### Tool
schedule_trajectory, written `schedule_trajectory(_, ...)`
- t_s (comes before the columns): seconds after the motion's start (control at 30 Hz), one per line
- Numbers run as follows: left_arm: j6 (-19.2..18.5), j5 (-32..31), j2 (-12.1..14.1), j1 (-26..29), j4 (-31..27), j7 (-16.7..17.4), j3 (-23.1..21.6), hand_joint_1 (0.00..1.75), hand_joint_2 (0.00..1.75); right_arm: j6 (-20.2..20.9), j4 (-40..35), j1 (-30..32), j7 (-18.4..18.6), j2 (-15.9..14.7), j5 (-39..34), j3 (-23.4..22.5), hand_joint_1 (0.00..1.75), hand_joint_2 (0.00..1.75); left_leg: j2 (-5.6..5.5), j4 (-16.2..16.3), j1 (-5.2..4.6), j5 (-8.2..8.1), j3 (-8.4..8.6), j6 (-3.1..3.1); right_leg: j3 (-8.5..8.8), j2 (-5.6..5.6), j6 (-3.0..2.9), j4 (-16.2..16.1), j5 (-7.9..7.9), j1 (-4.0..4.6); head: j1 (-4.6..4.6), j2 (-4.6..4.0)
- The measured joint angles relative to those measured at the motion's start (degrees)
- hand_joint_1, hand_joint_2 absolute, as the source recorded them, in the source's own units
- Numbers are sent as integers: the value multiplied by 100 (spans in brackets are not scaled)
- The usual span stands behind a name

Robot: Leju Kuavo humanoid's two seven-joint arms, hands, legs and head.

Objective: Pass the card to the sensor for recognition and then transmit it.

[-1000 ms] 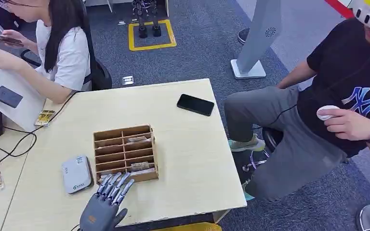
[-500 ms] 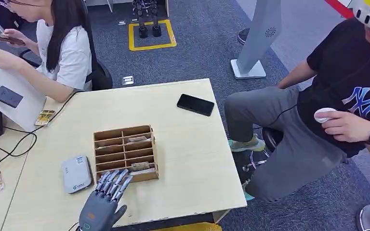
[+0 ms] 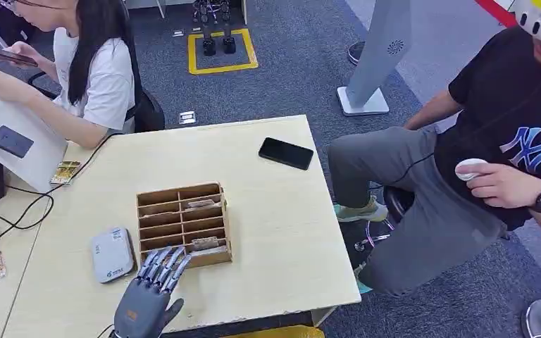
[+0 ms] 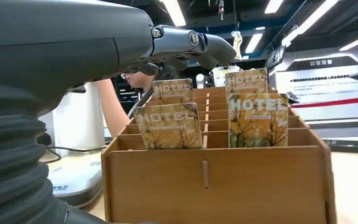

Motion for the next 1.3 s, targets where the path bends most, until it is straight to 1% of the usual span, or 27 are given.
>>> schedule_trajectory(0.63,0,-28,-31,-42,181,2,65,0,175,-2,0,0,-2,7,4,0,0,175,0,0,0,0,0,0,0,0,0,0,0,0,0,0)
schedule_trajectory(1.3,0,-28,-41,-50,194,2,65,0,175,-2,0,0,-2,17,4,-2,0,175,0,0,0,0,0,0,0,0,0,0,0,0,0,0)
